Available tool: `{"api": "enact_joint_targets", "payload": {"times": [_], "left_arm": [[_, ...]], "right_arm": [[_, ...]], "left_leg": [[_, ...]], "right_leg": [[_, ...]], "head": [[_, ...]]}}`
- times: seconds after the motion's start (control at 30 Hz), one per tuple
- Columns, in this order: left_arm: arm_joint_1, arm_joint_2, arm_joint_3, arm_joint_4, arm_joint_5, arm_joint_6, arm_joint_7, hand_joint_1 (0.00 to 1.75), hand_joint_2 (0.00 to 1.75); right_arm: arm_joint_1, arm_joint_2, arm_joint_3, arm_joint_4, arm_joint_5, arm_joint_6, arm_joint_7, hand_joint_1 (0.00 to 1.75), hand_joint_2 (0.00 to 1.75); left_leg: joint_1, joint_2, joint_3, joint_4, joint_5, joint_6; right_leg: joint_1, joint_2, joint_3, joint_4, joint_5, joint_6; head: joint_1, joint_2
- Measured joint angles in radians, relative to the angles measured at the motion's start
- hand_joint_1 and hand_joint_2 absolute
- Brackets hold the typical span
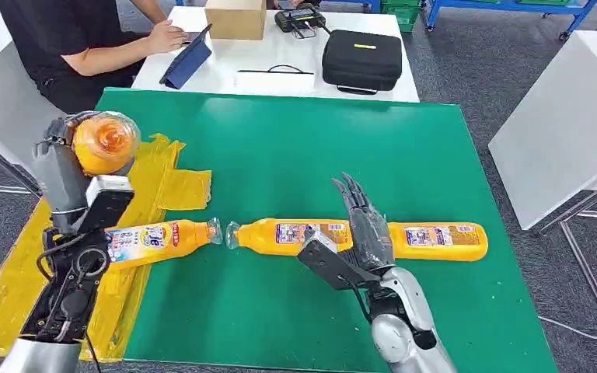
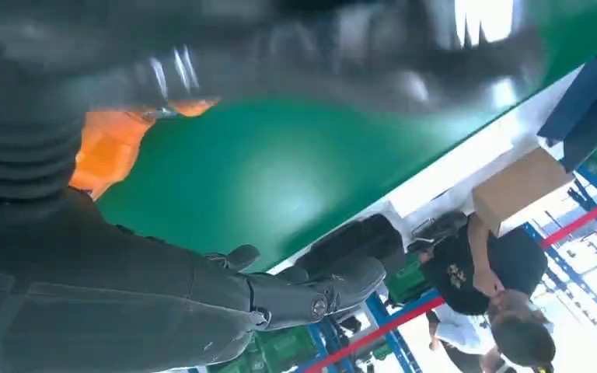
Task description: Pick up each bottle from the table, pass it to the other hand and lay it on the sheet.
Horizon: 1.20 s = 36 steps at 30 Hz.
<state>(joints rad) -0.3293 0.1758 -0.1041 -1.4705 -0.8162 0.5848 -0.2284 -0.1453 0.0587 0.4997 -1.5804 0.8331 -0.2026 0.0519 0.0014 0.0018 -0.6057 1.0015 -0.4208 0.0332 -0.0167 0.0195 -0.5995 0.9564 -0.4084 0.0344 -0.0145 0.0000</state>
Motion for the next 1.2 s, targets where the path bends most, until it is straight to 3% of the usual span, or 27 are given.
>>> {"api": "enact_joint_targets", "payload": {"times": [0.33, 0.53, 0.77, 0.8, 0.83, 1.2], "left_arm": [[-0.084, 0.041, -0.144, 0.321, -0.448, -0.102, 0.173, 1.75, 1.75], [-0.128, 0.023, -0.242, 0.642, -0.524, -0.071, 0.202, 1.75, 1.75], [-0.183, -0.010, -0.277, 0.802, -0.538, -0.095, 0.219, 1.75, 1.75], [-0.189, -0.013, -0.277, 0.816, -0.539, -0.101, 0.220, 0.00, 1.75], [-0.196, -0.015, -0.277, 0.827, -0.540, -0.103, 0.222, 0.00, 0.00], [-0.199, -0.027, -0.242, 0.875, -0.576, 0.051, 0.307, 0.00, 0.00]], "right_arm": [[0.010, -0.003, 0.006, 0.000, -0.020, 0.031, -0.005, 0.00, 0.00], [0.010, -0.003, 0.020, 0.002, -0.031, 0.044, -0.010, 0.00, 0.00], [0.006, -0.002, 0.022, 0.004, -0.034, 0.051, -0.005, 0.00, 0.00], [0.006, -0.002, 0.022, 0.004, -0.034, 0.053, -0.005, 0.00, 0.00], [0.006, -0.002, 0.022, 0.004, -0.034, 0.057, -0.005, 0.00, 0.00], [0.006, -0.001, 0.029, 0.006, 0.002, 0.107, 0.025, 0.00, 0.00]], "left_leg": [[0.000, 0.000, 0.000, 0.000, 0.000, 0.000], [0.000, 0.000, 0.000, 0.000, 0.000, 0.000], [0.000, -0.003, 0.000, 0.000, 0.000, 0.000], [0.000, -0.003, 0.001, 0.000, 0.000, 0.000], [0.000, -0.003, 0.001, 0.000, 0.000, 0.000], [0.000, -0.003, 0.001, 0.000, 0.003, -0.003]], "right_leg": [[0.000, 0.000, 0.000, 0.000, 0.000, 0.000], [0.000, -0.001, 0.000, 0.000, 0.000, 0.000], [0.000, -0.003, 0.002, 0.000, 0.000, 0.000], [0.000, -0.003, 0.002, 0.000, 0.000, 0.000], [0.000, -0.003, 0.002, 0.000, 0.000, 0.000], [0.000, -0.002, 0.002, 0.002, 0.001, 0.000]], "head": [[0.000, 0.000], [0.000, 0.000], [0.000, 0.000], [0.000, 0.000], [0.000, 0.000], [0.000, 0.000]]}}
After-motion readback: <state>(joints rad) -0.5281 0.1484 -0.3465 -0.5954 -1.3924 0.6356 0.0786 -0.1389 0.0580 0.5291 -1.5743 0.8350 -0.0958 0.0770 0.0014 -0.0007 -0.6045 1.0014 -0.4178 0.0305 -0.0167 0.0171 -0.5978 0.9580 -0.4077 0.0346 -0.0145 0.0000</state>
